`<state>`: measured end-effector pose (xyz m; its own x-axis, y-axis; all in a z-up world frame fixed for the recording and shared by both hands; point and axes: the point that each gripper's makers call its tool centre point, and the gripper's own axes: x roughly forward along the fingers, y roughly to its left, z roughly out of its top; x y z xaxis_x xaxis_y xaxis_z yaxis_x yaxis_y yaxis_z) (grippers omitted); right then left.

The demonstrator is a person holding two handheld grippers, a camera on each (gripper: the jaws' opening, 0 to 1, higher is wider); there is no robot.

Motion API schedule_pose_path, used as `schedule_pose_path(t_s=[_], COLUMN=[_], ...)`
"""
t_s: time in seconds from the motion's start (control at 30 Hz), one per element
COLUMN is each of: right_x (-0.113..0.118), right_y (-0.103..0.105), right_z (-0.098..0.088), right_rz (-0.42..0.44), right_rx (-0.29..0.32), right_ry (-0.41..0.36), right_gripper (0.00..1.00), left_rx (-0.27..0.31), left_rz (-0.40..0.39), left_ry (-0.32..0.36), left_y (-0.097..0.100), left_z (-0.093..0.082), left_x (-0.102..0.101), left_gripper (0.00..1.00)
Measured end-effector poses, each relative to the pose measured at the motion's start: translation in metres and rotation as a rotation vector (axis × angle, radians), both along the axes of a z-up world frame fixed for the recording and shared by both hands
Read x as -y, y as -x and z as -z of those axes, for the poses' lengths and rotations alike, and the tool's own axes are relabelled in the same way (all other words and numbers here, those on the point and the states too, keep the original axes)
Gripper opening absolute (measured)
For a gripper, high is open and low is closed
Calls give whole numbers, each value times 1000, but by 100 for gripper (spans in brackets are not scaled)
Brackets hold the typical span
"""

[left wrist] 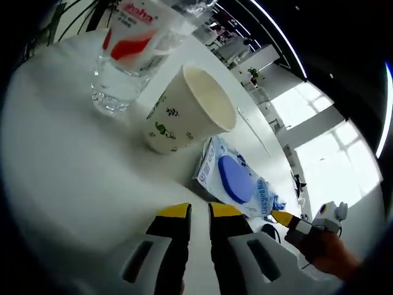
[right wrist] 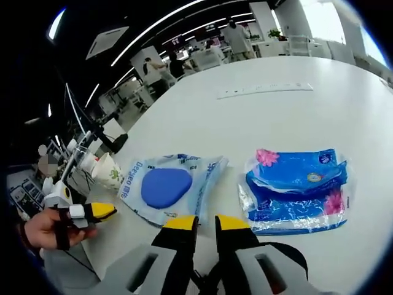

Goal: Arrange the tabletop items into an orderly group along one side of the table until the central work area is clear of visible clutter.

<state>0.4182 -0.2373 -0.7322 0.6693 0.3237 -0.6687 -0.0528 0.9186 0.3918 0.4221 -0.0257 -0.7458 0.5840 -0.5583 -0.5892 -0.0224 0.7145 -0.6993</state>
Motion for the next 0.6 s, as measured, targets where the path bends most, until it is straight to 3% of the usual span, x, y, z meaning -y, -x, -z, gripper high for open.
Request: schedule_pose_path(t_s=[0.3,0.6], right_x=[7,31], right_y=[15,34], right_z=[-1,-1], right_rz=[13,70], right_rx=[1,5], right_ry=[-7,-1], right_gripper=[9,8], left_rx=[7,10], left_rz=[58,129], left_ry=[-8,-1], left_y=[8,24], left_z=[-3,-4], left_x=[16,41], left_gripper=[7,7])
